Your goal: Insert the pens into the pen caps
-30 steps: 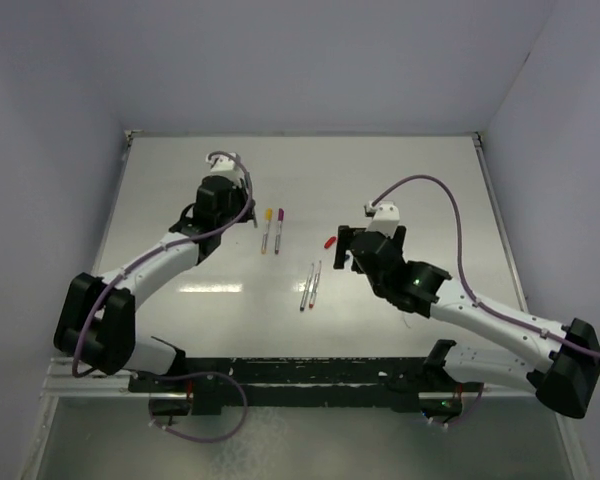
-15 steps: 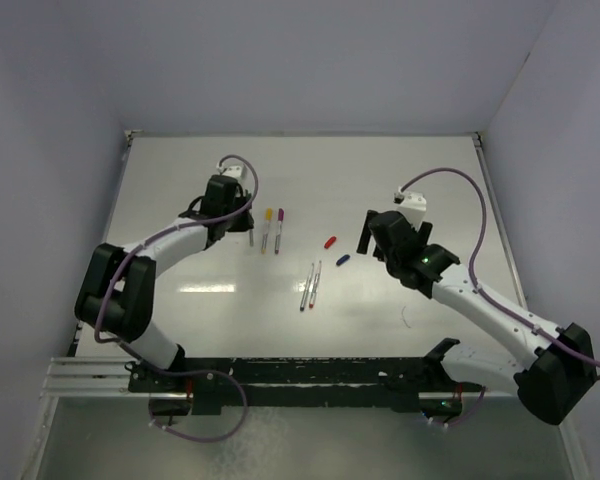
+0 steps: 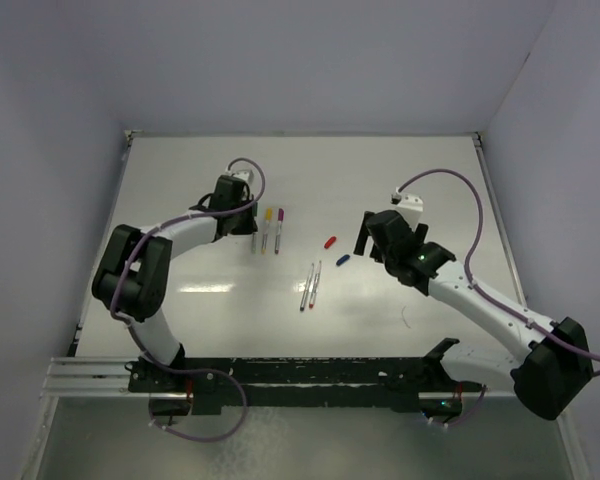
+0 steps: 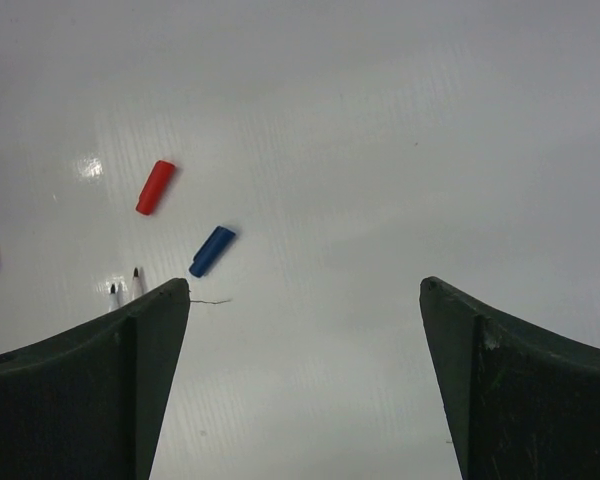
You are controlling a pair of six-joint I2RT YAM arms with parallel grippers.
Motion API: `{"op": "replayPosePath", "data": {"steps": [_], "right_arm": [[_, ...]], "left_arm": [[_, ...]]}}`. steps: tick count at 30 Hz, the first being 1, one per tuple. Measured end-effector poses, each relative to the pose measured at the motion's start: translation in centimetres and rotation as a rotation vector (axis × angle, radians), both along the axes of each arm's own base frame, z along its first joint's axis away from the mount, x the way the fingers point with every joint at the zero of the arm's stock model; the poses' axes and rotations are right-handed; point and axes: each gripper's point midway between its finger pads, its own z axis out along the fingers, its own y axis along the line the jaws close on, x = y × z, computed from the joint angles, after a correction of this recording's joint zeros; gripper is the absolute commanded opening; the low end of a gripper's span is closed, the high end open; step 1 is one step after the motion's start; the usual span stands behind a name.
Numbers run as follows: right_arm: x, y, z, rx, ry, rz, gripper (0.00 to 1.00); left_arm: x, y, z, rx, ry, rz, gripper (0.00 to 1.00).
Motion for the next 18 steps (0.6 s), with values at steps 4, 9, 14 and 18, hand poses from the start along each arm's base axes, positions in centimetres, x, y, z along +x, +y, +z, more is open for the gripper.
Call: {"op": "replayPosePath", "data": {"steps": [4, 9, 14, 18], "right_arm": [[0.2, 0.4, -0.7, 0.009, 0.018, 0.009, 0.99], [0.1, 0.6, -1.3, 0.007, 0.033, 0.013, 1.0], [0.2, 0.7, -1.6, 0.011, 0.03, 0.016, 1.0], [0.3, 0.9, -2.1, 0.006, 0.044, 0.022, 1.0]], "left_arm": [[-0.1, 0.1, -0.6, 0.007, 0.017, 0.003, 0.04], [0.0, 0.2, -1.5, 0.018, 0.034, 0.009, 0.06], [0.4, 0.2, -2.3, 0.026, 0.049, 0.017, 0.12], [0.6, 0.2, -2.3, 0.022, 0.049, 0.023, 0.17]]}}
